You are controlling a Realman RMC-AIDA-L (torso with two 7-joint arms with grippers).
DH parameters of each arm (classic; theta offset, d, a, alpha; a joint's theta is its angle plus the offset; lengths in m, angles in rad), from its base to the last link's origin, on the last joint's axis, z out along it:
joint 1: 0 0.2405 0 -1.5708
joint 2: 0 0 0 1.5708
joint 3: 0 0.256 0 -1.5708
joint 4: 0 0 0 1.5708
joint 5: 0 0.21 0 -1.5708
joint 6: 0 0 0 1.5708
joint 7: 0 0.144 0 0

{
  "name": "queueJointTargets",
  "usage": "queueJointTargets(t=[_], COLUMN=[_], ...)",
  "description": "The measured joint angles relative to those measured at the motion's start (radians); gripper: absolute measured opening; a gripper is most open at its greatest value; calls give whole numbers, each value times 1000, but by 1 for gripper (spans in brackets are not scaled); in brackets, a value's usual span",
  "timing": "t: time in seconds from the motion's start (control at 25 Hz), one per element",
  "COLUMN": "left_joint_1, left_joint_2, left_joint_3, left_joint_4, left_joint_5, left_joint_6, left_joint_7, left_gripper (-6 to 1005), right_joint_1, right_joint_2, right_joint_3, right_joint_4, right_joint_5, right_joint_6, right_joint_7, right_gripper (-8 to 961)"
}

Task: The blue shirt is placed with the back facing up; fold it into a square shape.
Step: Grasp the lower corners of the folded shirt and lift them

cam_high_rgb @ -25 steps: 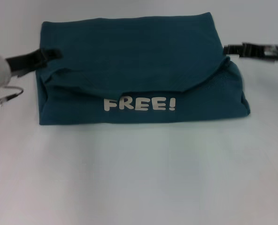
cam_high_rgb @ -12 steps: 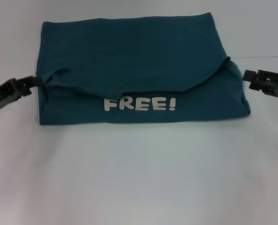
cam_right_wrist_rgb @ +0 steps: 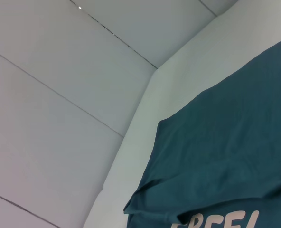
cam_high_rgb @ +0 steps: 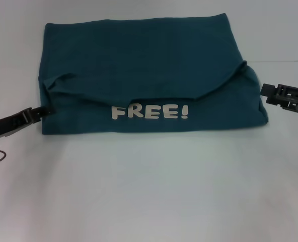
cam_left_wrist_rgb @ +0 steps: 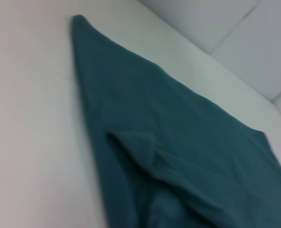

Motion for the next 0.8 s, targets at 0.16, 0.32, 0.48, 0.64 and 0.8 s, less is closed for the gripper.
queueJointTargets(t=[0.16,0.32,0.48,0.64,0.8], left_joint_1=[1,-14,-26,-30,-30], left_joint_2=[-8,-8,-10,-12,-14], left_joint_3=[-6,17,45,70,79], left_joint_4=[-5,-20,-38,-52,-53], left_joint_5=[-6,2,3,3,3], left_joint_6=[-46,-80,-113,-149,-154], left_joint_7=[-1,28,61,63,64], left_gripper=[575,573,572,571,569], right_joint_1=[-1,-6,-7,-8,-11], right_joint_2=[0,-2,-5,-7,-7], right_joint_3=[0,1,1,2,7], right_joint_4=[5,6,16,19,19], right_joint_5=[0,0,0,0,0], right_joint_6=[12,22,23,23,23], right_joint_7=[0,-3,-11,-12,-13], right_gripper=[627,627,627,627,627])
